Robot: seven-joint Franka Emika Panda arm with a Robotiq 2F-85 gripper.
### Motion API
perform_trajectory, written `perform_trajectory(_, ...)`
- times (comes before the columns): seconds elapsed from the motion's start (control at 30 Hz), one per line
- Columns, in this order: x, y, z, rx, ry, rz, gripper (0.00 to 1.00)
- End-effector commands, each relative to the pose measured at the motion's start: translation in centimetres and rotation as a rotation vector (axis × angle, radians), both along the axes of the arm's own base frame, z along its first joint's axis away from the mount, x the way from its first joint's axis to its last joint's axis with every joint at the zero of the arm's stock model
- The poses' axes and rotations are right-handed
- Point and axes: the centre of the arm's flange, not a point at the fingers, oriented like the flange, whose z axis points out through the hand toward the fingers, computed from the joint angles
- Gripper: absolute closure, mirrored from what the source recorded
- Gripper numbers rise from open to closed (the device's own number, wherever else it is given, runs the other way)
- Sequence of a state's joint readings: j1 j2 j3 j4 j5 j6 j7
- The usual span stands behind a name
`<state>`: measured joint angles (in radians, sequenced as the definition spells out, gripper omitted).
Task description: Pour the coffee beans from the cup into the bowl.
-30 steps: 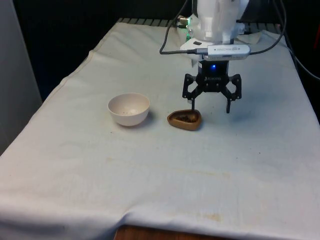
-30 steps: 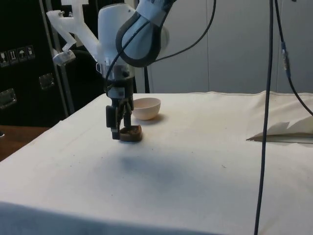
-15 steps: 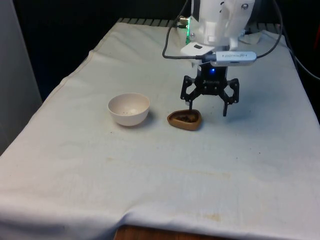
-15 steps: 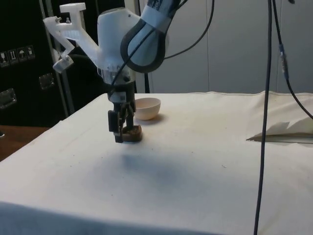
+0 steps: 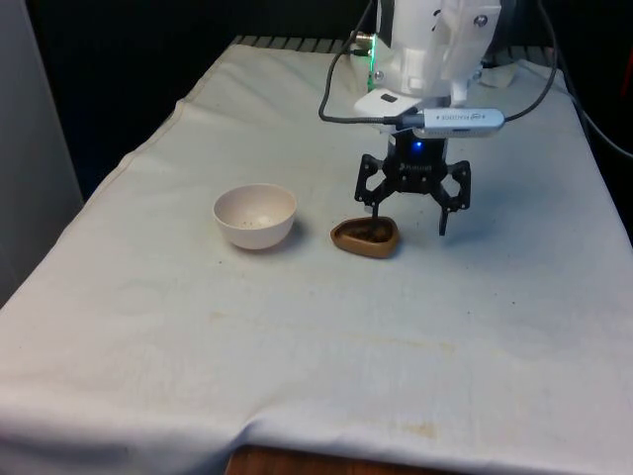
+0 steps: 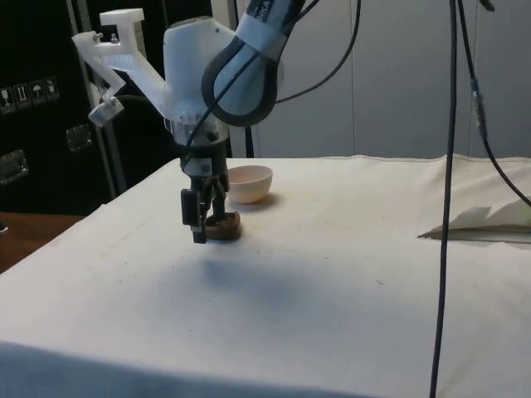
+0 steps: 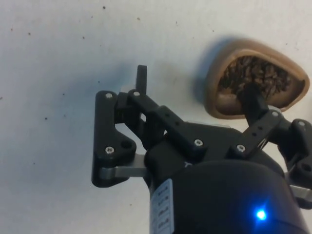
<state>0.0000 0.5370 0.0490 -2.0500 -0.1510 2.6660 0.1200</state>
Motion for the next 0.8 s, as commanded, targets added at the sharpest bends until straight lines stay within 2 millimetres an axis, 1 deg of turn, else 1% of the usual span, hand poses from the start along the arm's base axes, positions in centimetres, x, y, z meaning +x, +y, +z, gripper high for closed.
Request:
perform_trajectory(0.0, 0.07, -0.06, -0.07, 0.0, 0.0, -0.002, 0.0)
perform_trajectory(0.2, 0.4, -0.42, -0.38, -0.019, 0.001, -0.015, 0.0)
perform_trajectory(0.77, 0.01, -0.7, -0.77, -0.02, 0.004, -0.015, 0.0)
